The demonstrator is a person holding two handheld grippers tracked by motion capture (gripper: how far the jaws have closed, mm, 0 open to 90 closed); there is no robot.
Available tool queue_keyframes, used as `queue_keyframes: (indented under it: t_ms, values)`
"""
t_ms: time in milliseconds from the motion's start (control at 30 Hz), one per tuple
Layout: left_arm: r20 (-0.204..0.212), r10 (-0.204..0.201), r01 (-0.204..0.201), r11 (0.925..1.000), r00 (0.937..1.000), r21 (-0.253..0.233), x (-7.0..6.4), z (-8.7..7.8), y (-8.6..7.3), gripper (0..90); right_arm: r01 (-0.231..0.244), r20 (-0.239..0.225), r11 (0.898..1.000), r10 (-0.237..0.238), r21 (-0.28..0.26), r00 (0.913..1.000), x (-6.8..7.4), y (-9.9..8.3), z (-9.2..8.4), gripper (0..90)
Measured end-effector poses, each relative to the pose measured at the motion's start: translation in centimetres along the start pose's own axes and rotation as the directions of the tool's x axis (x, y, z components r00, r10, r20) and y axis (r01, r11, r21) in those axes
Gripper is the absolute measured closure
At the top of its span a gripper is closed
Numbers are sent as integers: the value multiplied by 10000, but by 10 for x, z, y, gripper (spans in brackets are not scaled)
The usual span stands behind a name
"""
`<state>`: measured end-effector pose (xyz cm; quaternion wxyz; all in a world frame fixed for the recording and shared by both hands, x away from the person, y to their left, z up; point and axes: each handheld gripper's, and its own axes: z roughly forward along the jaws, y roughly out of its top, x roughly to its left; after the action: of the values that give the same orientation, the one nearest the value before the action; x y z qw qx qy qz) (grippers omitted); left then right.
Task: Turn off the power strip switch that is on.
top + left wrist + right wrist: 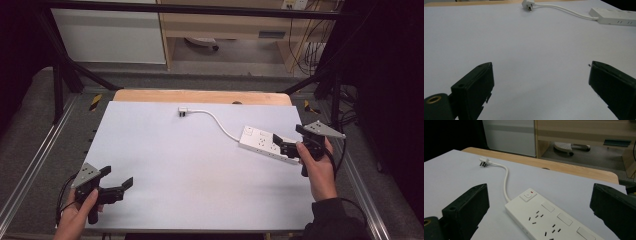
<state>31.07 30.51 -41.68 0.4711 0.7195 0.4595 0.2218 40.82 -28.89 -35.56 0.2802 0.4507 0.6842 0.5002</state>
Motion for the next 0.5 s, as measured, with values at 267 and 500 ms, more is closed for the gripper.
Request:
queue_keyframes:
  t_ms: [267,500]
  values:
    - [-9,50,-50,10000,10000,66,-1,0,-1,62,-36,38,10000,36,48,10000,-2,-8,-11,24]
    - [64,114,-115,9999,9999,115,-2,0,-1,62,-36,78,9997,34,259,10000,-2,-20,-19,21]
